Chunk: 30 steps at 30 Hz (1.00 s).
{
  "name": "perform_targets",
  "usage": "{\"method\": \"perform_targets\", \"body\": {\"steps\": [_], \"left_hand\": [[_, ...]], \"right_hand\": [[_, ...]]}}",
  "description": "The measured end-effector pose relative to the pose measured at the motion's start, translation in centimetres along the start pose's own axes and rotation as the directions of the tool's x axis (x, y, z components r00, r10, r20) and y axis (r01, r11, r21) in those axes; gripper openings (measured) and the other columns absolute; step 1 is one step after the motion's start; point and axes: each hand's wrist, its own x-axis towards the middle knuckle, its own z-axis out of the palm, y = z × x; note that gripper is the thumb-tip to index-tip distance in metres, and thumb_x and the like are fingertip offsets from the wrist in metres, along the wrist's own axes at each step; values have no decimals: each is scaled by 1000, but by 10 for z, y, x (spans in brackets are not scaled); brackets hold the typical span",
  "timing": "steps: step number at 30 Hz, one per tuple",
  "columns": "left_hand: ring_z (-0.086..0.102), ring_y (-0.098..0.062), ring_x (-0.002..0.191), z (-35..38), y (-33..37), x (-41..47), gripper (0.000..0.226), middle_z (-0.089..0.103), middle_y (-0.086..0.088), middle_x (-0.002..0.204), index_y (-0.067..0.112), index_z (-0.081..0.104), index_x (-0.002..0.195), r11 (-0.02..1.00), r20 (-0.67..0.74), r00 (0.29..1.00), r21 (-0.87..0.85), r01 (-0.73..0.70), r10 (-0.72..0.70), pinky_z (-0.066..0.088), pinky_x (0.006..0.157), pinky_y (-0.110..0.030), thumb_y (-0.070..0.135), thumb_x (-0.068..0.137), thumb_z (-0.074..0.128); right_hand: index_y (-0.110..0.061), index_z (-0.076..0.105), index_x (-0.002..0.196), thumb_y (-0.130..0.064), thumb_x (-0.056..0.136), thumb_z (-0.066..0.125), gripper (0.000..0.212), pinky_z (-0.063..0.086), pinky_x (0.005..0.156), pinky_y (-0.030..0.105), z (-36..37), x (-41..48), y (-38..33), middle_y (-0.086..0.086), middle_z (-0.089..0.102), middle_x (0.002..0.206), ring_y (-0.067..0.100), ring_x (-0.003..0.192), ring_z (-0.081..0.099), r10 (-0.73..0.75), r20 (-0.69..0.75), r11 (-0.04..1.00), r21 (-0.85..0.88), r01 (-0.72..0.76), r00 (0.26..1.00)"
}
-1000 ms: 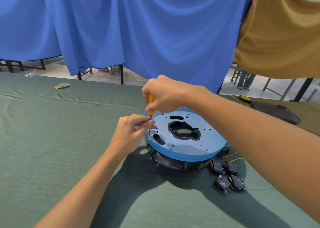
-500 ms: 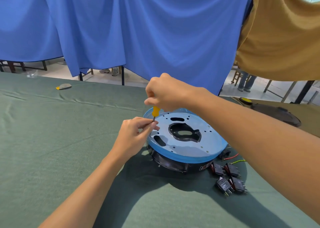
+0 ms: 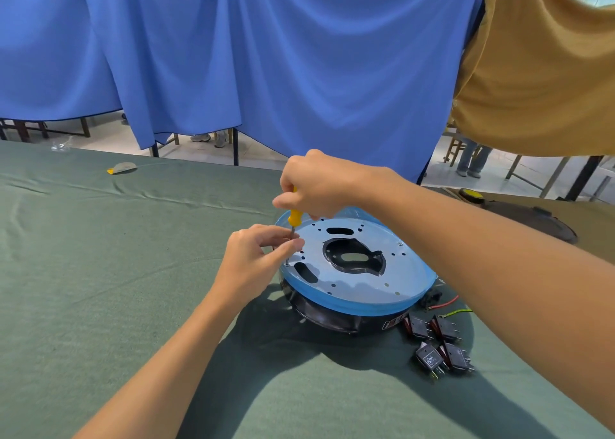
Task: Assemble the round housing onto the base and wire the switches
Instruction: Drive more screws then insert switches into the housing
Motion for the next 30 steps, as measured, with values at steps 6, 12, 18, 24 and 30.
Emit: {"method": "perform_targets", "body": {"steps": [6, 12, 18, 24, 30], "left_hand": [[68, -7, 77, 2, 0, 3, 9, 76, 3, 78, 12, 80, 85, 997, -29, 999, 75, -23, 25, 51, 75, -18, 7, 85, 73], [69, -10, 84, 1, 0, 0, 10, 71, 9, 82, 13, 79, 93, 997, -12, 999, 66, -37, 38, 57, 73, -31, 14, 88, 71], [66, -4, 69, 1, 3, 2, 5, 73, 2, 76, 11, 80, 84, 990, -88, 992, 113, -81, 91, 51, 72, -18, 10, 80, 78], [68, -11, 82, 1, 4, 0, 10, 69, 13, 78, 10, 80, 89, 988, -33, 994, 119, -98, 103, 54, 76, -28, 13, 88, 71], [69, -15, 74, 4, 1, 1, 9, 75, -3, 80, 12, 80, 88, 991, -75, 995, 117, -60, 69, 54, 75, -34, 13, 79, 79]], "right_hand": [[-17, 66, 87, -40, 85, 69, 23, 47, 48, 23, -11, -4, 0, 1, 66, 68, 16, 58, 68, -32, 96, 1000, 3, 31, 995], [-12, 55, 66, -34, 89, 63, 33, 46, 52, 30, -1, -4, -5, 4, 56, 55, 21, 55, 57, 14, -40, 1000, -4, -14, 999], [-12, 62, 85, -44, 86, 63, 32, 55, 65, 34, -4, -7, 0, 1, 70, 74, 19, 70, 67, 37, 62, 999, -3, -37, 997], [-22, 55, 72, -29, 91, 60, 21, 35, 53, 29, 7, -7, -2, -1, 44, 68, 28, 79, 54, -44, -129, 998, -47, 39, 991], [-11, 61, 91, -41, 92, 58, 30, 52, 65, 38, 2, -7, -1, 5, 63, 83, 23, 73, 62, -19, 49, 999, -41, 21, 999]]}}
